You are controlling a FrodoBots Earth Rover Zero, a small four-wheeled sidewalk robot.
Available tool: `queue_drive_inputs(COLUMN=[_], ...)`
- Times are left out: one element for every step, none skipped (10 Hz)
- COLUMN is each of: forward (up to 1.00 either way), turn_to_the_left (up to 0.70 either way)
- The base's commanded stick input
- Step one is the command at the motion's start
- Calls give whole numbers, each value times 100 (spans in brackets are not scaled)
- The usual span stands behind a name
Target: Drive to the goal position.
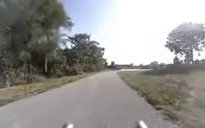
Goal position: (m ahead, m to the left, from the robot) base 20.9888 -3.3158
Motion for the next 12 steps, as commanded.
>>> queue_drive_inputs(forward=[100, 100, 100, 100, 100, 100, 100, 100, 100, 100, 100, 100], turn_to_the_left=[0, 0, 0, 0, 0, 0, 0, 0, -12, -23, -3, 0])
